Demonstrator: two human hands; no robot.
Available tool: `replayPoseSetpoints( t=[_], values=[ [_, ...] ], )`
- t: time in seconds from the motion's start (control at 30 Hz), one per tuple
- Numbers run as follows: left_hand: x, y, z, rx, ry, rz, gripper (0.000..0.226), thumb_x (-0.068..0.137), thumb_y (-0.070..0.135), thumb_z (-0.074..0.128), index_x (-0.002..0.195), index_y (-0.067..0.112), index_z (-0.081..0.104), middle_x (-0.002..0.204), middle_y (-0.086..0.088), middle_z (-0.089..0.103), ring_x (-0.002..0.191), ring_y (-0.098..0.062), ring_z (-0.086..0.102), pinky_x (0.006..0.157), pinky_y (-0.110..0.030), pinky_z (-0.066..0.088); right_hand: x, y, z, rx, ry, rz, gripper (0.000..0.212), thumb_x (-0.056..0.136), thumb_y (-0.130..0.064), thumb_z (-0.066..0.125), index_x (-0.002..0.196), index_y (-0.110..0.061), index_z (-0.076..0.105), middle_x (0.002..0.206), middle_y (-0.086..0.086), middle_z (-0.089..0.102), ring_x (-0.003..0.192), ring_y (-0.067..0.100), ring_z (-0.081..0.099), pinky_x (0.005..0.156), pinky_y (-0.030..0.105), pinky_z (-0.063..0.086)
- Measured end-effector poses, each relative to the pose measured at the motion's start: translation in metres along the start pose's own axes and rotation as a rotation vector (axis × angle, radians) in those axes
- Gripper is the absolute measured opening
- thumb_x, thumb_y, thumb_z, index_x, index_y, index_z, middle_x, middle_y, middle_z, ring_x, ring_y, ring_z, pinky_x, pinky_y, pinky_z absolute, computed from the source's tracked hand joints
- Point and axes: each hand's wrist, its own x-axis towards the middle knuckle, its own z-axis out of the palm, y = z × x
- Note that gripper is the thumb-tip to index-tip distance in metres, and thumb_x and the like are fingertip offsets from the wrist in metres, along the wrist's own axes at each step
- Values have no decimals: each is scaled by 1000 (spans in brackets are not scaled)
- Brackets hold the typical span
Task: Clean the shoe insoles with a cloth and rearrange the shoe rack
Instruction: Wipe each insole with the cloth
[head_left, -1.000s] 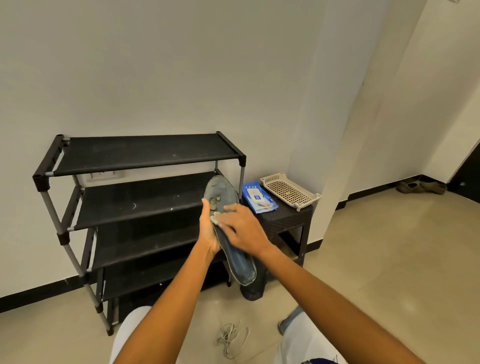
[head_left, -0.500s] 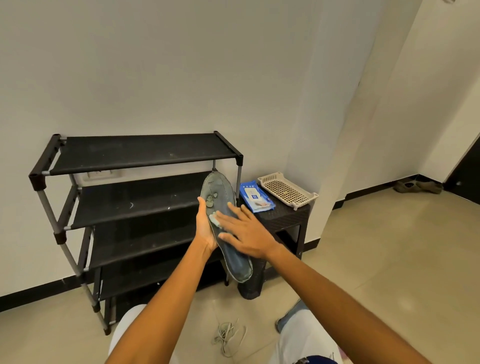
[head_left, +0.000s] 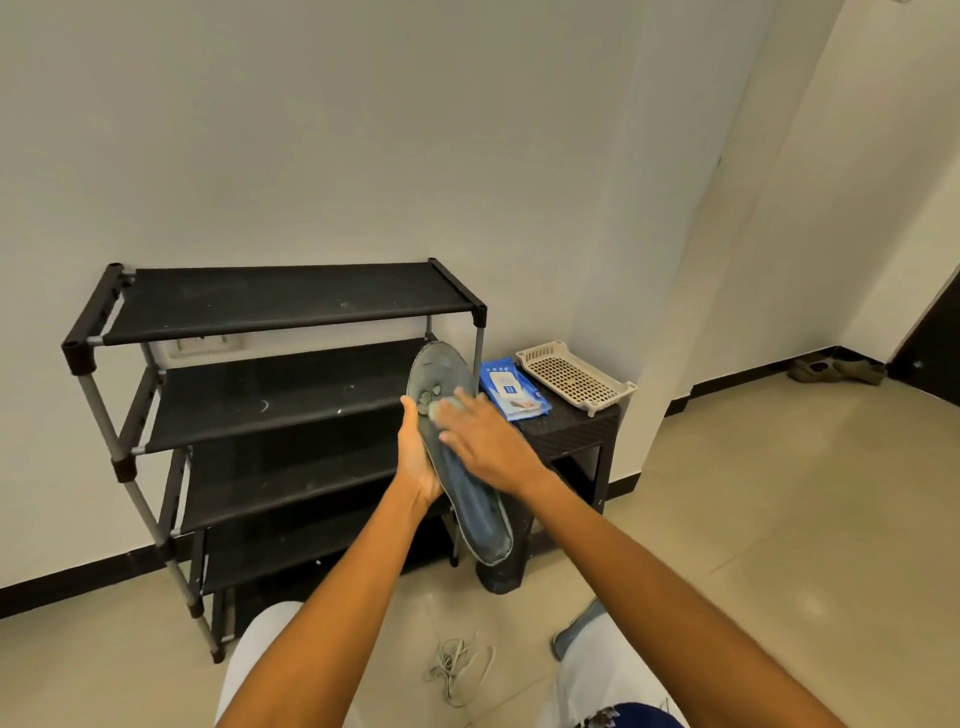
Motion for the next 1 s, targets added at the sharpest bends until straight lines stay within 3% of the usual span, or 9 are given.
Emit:
replayPoseSetpoints(
  t=[0.13, 0.27, 0.37, 0.5, 0.57, 0.67, 0.8, 0.87, 1.0],
  values=[
    [-2, 4, 10, 11, -5, -2, 67, 91, 66, 26, 122, 17, 59, 115, -13, 67, 109, -27, 62, 87, -42, 50, 23, 0, -12, -7, 9, 214, 52, 101, -41, 27, 146, -16, 28, 154, 4, 26, 146, 17, 8, 119, 46, 3],
    [3, 12, -4, 7, 58, 22, 76, 89, 70, 28, 127, 10, 55, 111, -16, 67, 104, -30, 63, 94, -45, 48, 0, -34, 5, 238, -13, 40, 52, 100, -31, 40, 146, -10, 30, 153, 10, 29, 143, 17, 19, 120, 35, 7],
    [2, 7, -9, -8, 70, 15, 75, 90, 69, 26, 121, 8, 58, 114, -18, 64, 103, -30, 62, 93, -44, 49, -9, -24, 10, 74, -24, -101, 55, 99, -35, 36, 146, -8, 28, 152, 10, 30, 144, 17, 18, 118, 34, 4],
    [-5, -1, 7, -20, 30, -6, 66, 94, 63, 25, 122, 13, 57, 121, -15, 62, 112, -28, 58, 93, -40, 46, 5, -16, 2, -16, 115, 215, 53, 100, -39, 25, 147, -14, 29, 153, 5, 31, 145, 15, 14, 118, 38, -3],
    [-3, -1, 9, 26, 41, 7, 70, 93, 65, 23, 131, 12, 50, 112, -11, 68, 102, -23, 65, 90, -37, 47, 1, -37, 0, 155, 219, 219, 46, 99, -32, 31, 137, -11, 45, 142, 9, 46, 139, 20, 28, 117, 36, 4],
    [-1, -5, -10, 53, 89, 12, 80, 91, 68, 22, 148, 11, 25, 77, 2, 73, 72, -11, 70, 78, -31, 50, -20, -61, 1, 361, 159, 110, 35, 99, -15, 41, 129, -4, 54, 133, 14, 54, 128, 23, 38, 111, 26, 16],
    [-5, -6, -21, -55, 5, 2, 83, 89, 72, 19, 126, 6, 53, 112, -17, 67, 104, -30, 64, 94, -41, 49, -18, -31, 15, 224, 111, 76, 35, 96, -16, 44, 127, -6, 55, 129, 12, 58, 124, 22, 47, 113, 40, 29],
    [-6, -4, -16, -78, 21, -5, 82, 88, 71, 25, 128, 5, 52, 117, -19, 64, 110, -30, 60, 98, -42, 46, -17, -20, 21, 205, 152, 195, 37, 95, -16, 47, 131, -9, 53, 133, 8, 55, 128, 22, 43, 108, 38, 36],
    [-17, -6, 0, -26, -34, -38, 75, 88, 64, 36, 131, 4, 50, 122, -20, 62, 110, -29, 61, 92, -40, 50, -11, -8, 15, 228, 330, 403, 29, 94, -15, 52, 121, -13, 62, 115, 4, 63, 105, 21, 50, 85, 30, 44]
  ],
)
